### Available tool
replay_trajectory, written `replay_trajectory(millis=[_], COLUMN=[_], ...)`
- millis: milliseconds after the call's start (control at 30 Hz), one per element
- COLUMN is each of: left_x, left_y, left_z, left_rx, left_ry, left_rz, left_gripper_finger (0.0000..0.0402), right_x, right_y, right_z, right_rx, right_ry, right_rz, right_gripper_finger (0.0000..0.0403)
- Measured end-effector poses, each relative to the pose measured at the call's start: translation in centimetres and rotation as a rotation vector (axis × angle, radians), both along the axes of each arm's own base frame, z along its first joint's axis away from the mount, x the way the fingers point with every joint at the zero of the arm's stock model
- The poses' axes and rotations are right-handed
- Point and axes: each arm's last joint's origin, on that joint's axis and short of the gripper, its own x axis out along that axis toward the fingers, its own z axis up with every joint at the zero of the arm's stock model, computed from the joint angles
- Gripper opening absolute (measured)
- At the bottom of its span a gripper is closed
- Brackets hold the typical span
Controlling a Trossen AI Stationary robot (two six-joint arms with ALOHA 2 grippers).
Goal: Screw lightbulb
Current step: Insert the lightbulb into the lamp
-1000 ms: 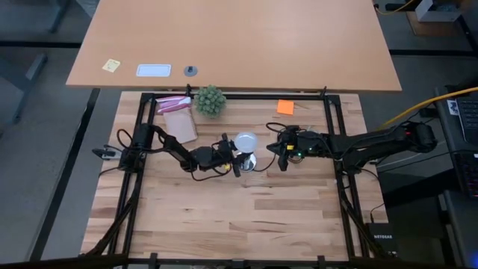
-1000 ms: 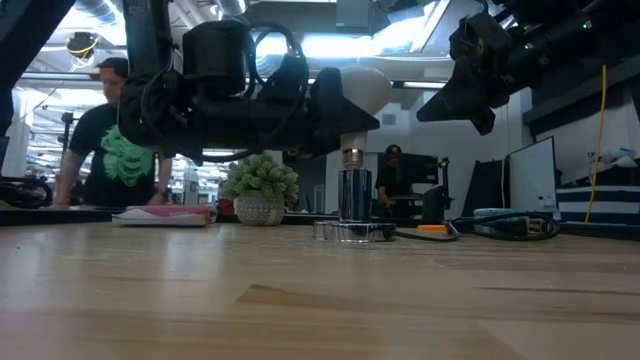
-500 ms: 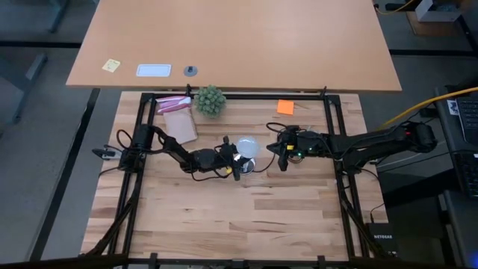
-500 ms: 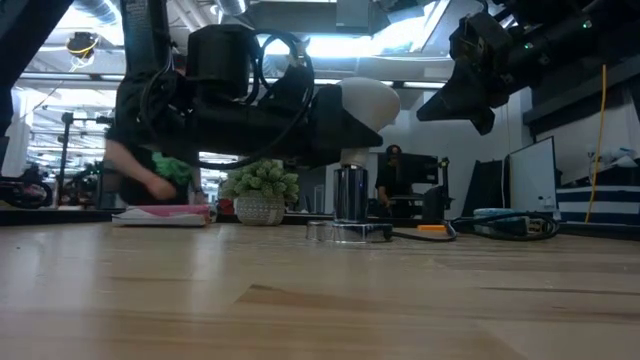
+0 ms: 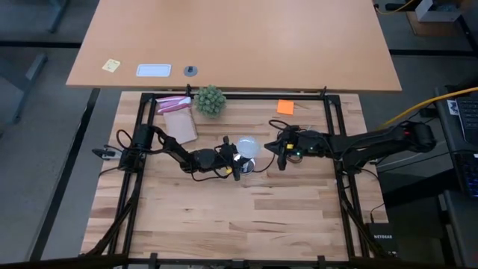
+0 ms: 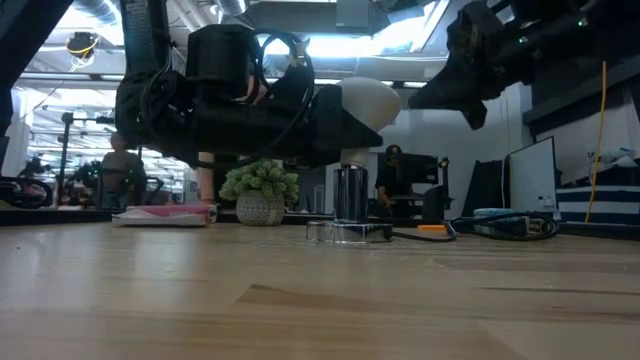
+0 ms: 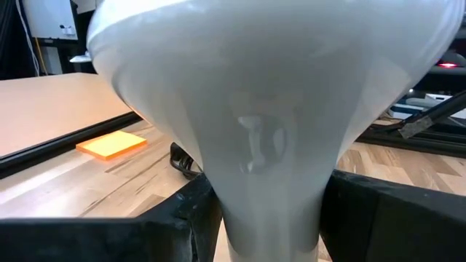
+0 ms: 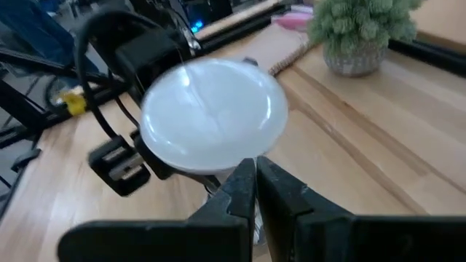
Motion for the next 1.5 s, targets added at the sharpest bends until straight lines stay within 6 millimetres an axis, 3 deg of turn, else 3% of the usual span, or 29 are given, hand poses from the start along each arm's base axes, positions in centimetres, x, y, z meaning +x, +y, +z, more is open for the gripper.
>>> replay_trajectory(millis=[367,767,1100,1500], left_x=[0.0,0.0,-0.1,-0.1], left_y=[0.0,0.0,0.0,0.0], left_z=[0.0,-0.6,-1.0,-1.0], left_rx=[0.000,-0.007,-0.005,-0.005], left_ry=[0.007,0.061,0.102,0.098], left_rz=[0.002,-0.004,-0.001,0.000], left_gripper_finger=[0.0166,0.0166,0.0166,0.0166], right_x=[2.7,2.8,1.8,2.4], right_y=[0.0,0.1,0.1,0.1], right_z=[-2.5,-2.6,-4.7,-3.4], right_rx=[0.002,0.018,0.071,-0.024], right_ry=[-0.022,-0.021,0.212,0.084], right_rz=[-0.001,0.043,0.019,0.051], right_gripper_finger=[0.0021,0.0021,0.0021,0.0020])
